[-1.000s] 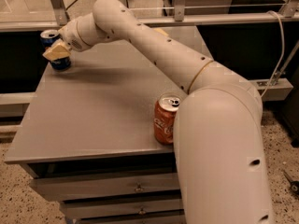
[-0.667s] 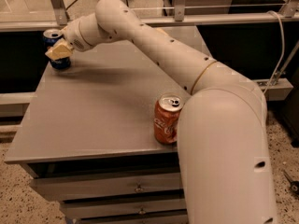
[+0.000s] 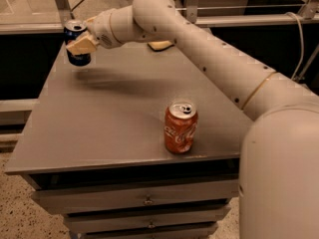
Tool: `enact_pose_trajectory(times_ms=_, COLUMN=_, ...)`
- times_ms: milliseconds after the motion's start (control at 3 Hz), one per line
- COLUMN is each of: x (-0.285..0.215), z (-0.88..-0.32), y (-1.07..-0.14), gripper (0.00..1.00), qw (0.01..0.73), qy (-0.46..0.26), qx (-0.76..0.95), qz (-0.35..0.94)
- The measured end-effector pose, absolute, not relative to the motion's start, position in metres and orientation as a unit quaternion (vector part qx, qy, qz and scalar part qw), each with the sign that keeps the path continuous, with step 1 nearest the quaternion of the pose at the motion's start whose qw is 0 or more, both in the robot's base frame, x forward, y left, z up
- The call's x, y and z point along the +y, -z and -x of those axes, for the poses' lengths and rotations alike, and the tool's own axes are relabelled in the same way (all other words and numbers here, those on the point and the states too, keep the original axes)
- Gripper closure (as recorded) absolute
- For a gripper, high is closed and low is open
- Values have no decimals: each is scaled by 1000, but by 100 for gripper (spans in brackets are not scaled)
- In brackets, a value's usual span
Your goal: Pick pepsi can
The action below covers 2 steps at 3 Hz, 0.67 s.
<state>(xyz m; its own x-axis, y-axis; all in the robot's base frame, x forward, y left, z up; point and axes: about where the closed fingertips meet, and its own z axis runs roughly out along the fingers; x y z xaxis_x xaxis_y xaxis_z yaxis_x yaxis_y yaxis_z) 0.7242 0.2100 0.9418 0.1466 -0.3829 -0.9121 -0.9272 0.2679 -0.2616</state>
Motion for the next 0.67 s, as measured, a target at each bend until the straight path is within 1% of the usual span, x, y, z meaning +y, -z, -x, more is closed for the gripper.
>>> enact_pose_trajectory(times_ms=333, x=161, z=-706, y=-968, gripper=100, qw=553, qy=-270, qx=589, qz=524)
enact_pose_trajectory(times_ms=667, x=137, z=-706, y=-974, gripper=100, qw=562, qy=-268, qx=592, qz=512)
